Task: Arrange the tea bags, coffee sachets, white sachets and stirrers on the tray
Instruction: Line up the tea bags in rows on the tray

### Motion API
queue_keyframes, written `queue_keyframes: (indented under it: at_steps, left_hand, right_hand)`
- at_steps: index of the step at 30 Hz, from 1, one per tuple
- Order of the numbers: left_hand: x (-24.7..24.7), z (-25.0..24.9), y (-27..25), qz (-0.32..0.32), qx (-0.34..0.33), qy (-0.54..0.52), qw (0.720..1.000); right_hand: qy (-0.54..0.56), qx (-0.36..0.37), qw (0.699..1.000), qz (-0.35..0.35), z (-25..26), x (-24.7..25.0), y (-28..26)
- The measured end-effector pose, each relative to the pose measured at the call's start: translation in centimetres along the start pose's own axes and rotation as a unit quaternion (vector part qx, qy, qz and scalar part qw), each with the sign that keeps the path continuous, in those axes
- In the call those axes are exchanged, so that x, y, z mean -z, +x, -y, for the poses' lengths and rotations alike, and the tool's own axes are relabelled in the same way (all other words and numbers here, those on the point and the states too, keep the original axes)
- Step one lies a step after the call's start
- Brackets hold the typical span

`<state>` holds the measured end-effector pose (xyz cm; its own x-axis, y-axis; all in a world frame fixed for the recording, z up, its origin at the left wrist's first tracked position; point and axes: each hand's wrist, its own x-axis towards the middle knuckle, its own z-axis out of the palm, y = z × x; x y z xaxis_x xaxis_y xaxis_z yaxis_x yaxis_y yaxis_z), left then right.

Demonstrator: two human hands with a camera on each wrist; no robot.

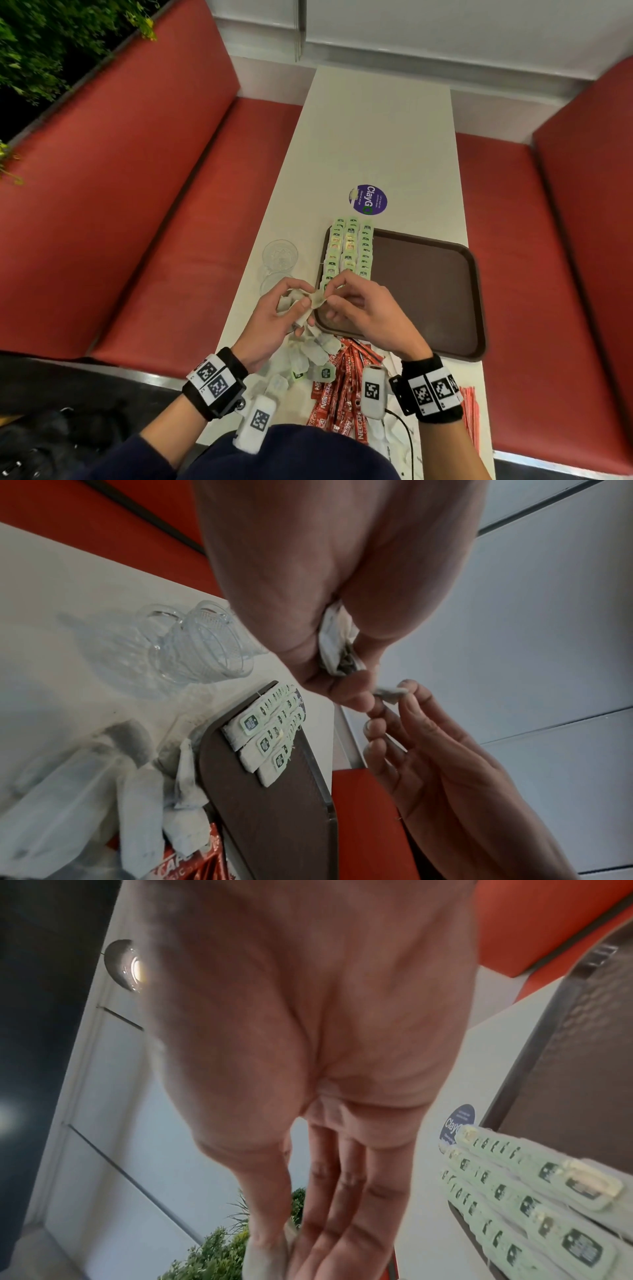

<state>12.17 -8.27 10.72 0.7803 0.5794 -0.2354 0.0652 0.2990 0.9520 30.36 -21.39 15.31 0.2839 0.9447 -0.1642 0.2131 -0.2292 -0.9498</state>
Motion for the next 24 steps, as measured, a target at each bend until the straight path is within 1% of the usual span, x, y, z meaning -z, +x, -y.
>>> queue_keyframes:
  at_steps: [3,6,8,11,13,16,18,24]
  left_hand:
    - [-0.2,-0.1,0.2,-0.005,0.007,-0.001,1.000]
    - [-0.3,-0.2,0.5,-0.012,0.013,0.003,1.000]
    - [-0.4,-0.4,0.7,-0.019,0.020,0.006,1.000]
    - [-0.6,-0.4,0.8,-0.026,0.032,0.006,0.999]
    - [-0.6,-0.4,0.9,-0.023,0.037,0.001,0.999]
    - [-0.5,-0.2,1.1,-0.006,0.039,-0.003,0.999]
    - [-0.7,0.0,1.2,-0.008,0.045,0.002,0.999]
    - [-1.6,-0.3,1.5,-0.010,0.031,0.011,0.999]
  right_hand:
    - [0.004,-0.004,1.000,-0.016,0.1,0.2,-0.1]
    - [-0.061,-0.002,0.997,-0.042,0.0,0.3,0.0]
    - [-0.102,-0.003,0.994,-0.041,0.0,0.3,0.0]
    - [-0.132,0.000,0.991,-0.025,0.5,0.6,-0.1]
    - [-0.122,-0.004,0.992,-0.028,0.8,0.9,-0.1]
    - [-0.085,-0.013,0.995,-0.059,0.8,1.6,-0.1]
    - [-0.069,-0.019,0.995,-0.068,0.7,1.7,0.1]
    - [-0.072,-0.031,0.990,-0.116,0.1,1.1,0.4]
